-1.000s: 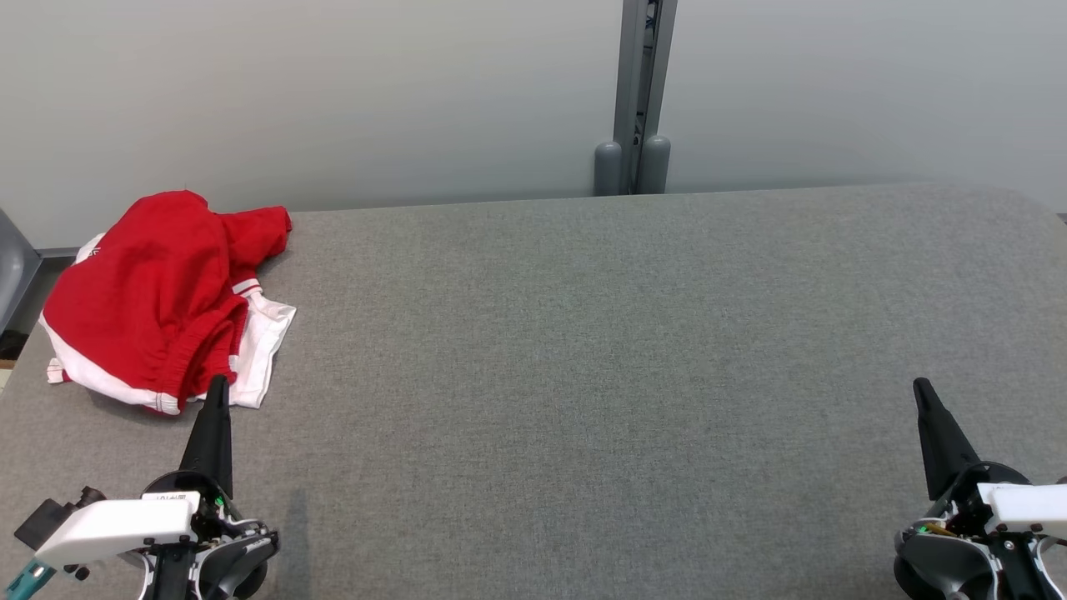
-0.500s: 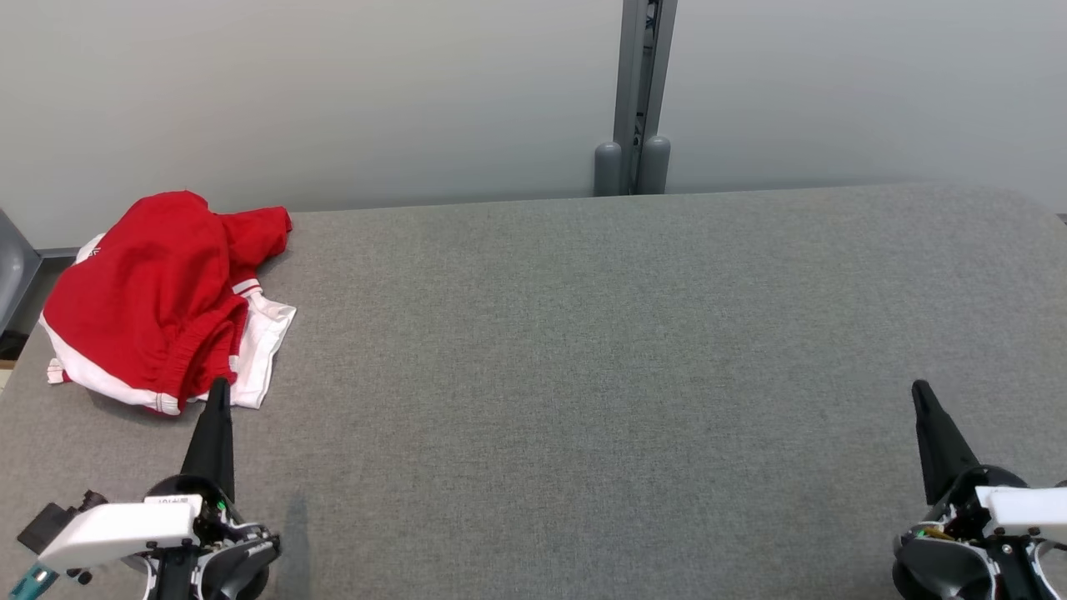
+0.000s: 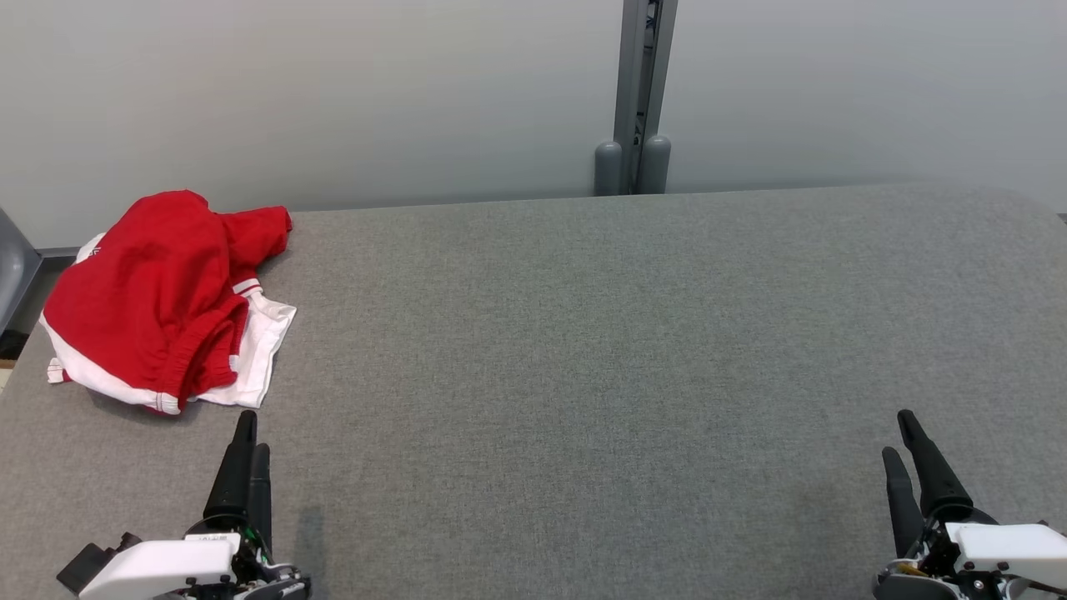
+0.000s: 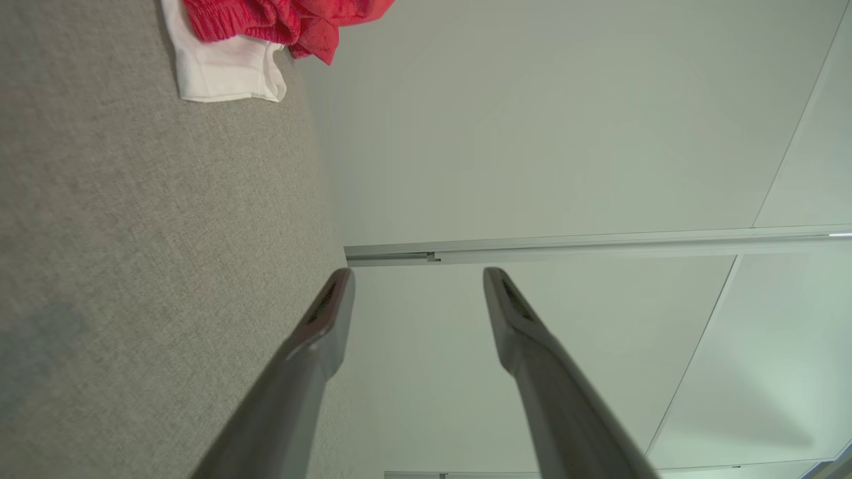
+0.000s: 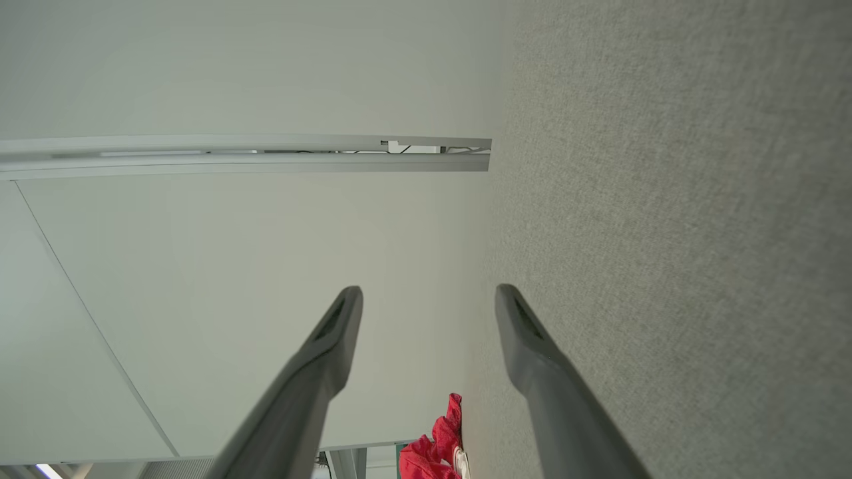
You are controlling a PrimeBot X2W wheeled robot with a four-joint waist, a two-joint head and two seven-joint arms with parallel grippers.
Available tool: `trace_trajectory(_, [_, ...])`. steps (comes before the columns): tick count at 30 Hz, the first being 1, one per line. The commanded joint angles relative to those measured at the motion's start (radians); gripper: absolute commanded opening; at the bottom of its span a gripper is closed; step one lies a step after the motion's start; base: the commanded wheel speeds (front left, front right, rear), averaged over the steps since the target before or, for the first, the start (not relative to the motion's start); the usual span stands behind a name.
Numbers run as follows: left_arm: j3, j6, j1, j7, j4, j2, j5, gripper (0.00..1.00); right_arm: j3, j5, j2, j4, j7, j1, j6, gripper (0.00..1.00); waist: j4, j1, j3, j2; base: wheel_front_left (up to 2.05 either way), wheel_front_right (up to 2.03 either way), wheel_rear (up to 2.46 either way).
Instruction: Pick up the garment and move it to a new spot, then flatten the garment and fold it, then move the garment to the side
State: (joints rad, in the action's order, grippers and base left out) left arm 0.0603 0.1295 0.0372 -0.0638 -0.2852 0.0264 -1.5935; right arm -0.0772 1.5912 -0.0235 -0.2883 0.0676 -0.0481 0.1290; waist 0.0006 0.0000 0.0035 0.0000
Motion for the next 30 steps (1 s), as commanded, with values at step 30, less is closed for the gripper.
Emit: trace_trajectory(30, [-0.123, -0.099, 0.032, 0.124, 0.124, 0.017, 0.58, 1.0, 0.044, -0.528, -0.017, 0.151, -0.128, 0.006, 0.001, 1.0, 0.006, 0.0, 0.004, 0.0, 0.0, 0.0, 0.0])
